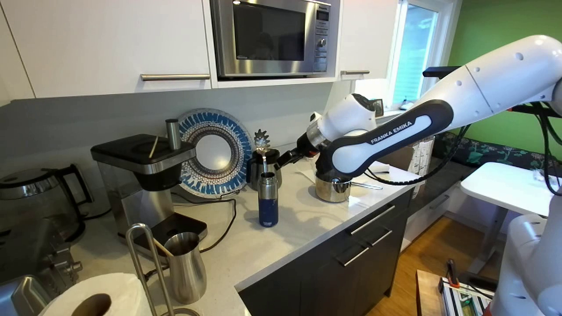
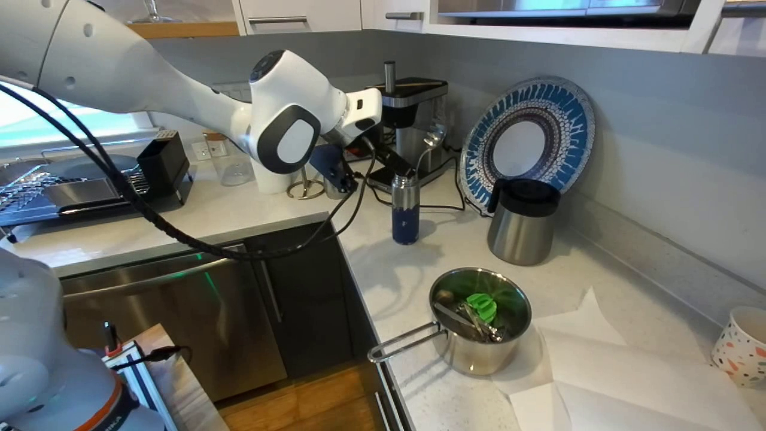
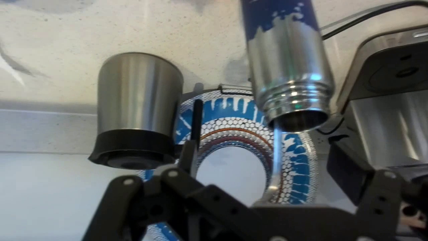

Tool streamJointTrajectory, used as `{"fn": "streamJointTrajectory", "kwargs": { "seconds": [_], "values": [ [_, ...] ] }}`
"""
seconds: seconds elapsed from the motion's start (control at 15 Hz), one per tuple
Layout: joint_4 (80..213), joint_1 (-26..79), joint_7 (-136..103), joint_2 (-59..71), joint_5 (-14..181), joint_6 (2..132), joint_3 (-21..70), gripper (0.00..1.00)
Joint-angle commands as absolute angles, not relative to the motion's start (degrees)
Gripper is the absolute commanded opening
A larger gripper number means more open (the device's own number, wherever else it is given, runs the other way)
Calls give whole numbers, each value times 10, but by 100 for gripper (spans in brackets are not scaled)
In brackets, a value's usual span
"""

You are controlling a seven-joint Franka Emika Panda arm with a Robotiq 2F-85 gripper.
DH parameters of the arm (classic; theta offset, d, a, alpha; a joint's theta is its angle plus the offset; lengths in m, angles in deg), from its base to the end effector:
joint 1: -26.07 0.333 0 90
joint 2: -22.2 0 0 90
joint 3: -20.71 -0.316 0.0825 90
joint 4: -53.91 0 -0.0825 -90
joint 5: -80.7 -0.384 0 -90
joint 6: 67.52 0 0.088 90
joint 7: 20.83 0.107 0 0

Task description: Put the silver ladle on the counter

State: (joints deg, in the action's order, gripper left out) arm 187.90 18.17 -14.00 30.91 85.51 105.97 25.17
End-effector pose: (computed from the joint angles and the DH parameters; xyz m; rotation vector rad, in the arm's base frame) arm 0.5218 -0.1094 0.4973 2.7810 -0.3638 1.2500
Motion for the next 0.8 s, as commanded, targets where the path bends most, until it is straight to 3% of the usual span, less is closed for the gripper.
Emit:
{"fn": "streamJointTrajectory", "kwargs": {
  "seconds": [0.0, 0.27, 0.47, 0.73],
  "values": [
    [1833, 26, 13, 287, 1015, 1043, 163, 100],
    [1797, -91, 190, 332, 1183, 949, 48, 100],
    [1785, -59, 267, 329, 1212, 871, 3, 100],
    [1784, -49, 284, 324, 1200, 872, -24, 100]
  ]
}}
